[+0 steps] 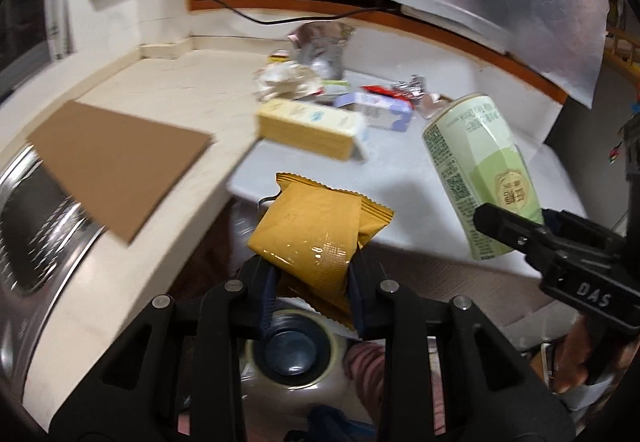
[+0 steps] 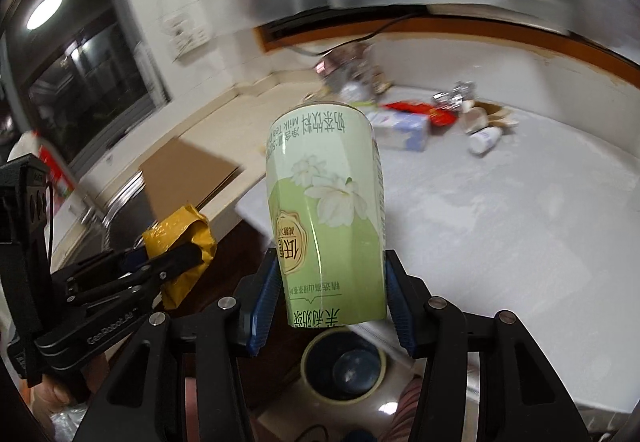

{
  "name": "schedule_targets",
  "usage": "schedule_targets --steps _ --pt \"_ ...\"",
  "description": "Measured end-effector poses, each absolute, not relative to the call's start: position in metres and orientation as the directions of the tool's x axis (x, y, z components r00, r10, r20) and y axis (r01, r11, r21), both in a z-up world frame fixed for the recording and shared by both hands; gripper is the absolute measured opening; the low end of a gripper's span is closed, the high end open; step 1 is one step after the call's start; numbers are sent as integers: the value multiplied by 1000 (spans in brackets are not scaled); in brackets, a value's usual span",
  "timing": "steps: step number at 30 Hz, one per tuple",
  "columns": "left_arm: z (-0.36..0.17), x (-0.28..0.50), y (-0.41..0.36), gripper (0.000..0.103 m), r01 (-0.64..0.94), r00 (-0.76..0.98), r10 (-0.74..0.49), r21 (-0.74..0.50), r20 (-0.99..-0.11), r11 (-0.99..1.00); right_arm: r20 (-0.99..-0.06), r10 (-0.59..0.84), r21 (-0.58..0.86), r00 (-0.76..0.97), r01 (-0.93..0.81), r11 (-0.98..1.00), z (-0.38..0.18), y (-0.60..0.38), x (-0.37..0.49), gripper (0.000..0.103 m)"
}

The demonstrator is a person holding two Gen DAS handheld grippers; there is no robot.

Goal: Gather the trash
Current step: 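Carry packet and cup down to the floor bin with both tools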

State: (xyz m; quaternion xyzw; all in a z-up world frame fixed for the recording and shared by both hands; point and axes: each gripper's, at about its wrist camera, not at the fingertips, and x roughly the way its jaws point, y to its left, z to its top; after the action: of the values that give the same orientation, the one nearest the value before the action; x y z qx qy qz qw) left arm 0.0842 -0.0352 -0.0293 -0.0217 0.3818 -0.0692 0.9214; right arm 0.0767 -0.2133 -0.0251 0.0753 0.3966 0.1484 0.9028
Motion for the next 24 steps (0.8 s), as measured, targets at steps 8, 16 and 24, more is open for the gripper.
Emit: schedule_targets --steps 8,16,24 --pt "-79 50 -9 26 29 671 -35 -21 -741 999 -758 345 177 554 -334 926 -56 -152 41 50" --pt "-151 47 12 26 -43 610 -17 -55 -792 998 -826 272 52 494 -414 909 -128 -111 32 50" --pt "-229 58 17 26 -33 543 -71 -106 -837 994 -901 207 37 382 -407 913 -210 -103 52 50"
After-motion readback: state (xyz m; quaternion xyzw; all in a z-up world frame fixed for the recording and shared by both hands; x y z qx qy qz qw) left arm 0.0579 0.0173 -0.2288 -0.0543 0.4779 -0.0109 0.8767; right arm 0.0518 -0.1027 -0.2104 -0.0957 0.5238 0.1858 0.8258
